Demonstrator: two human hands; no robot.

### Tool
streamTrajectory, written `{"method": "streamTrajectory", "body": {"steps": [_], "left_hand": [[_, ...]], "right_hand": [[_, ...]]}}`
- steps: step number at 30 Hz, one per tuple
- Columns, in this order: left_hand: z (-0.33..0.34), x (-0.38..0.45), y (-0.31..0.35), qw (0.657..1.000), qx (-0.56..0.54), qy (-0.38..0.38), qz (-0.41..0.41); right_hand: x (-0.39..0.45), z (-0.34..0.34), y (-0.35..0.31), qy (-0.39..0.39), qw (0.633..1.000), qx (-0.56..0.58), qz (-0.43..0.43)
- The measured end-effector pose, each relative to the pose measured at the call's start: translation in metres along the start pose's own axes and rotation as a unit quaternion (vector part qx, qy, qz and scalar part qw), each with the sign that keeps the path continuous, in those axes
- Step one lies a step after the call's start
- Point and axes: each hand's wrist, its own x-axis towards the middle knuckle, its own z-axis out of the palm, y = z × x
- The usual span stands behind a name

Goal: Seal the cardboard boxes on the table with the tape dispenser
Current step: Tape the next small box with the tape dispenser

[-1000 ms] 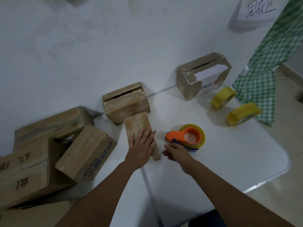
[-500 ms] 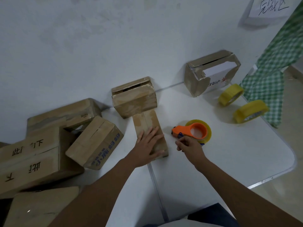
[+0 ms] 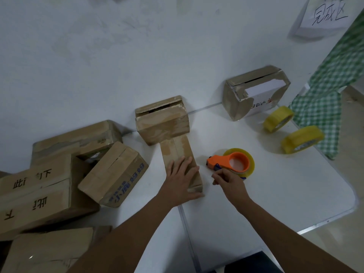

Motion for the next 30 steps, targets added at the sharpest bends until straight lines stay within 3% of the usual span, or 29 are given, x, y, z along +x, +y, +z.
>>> {"method": "streamTrajectory", "body": {"steps": [5,9,13,23,30], "left_hand": [[0.002,0.006,0.014,0.996,0.015,0.087,-0.024],[0.004,0.003,0.004,0.999,0.003,0.041,-0.015],[0.004,-0.004,-0.001,0.997,-0.004,0.072,0.008],[0.003,-0.003,-0.005,0.995,0.076,0.044,0.04],[0.003,-0.003,-0.005,0.995,0.094,0.018,0.023]], "right_hand": [[0.001,0.004,0.0,0.021,0.999,-0.032,-0.019],[0.002,0.006,0.001,0.019,0.999,-0.033,-0.028],[0.007,0.009,0.004,0.017,0.998,-0.041,-0.039],[0.031,0.036,0.008,-0.013,0.973,-0.177,-0.147],[0.026,0.062,0.016,-0.007,0.993,-0.094,-0.069]]}}
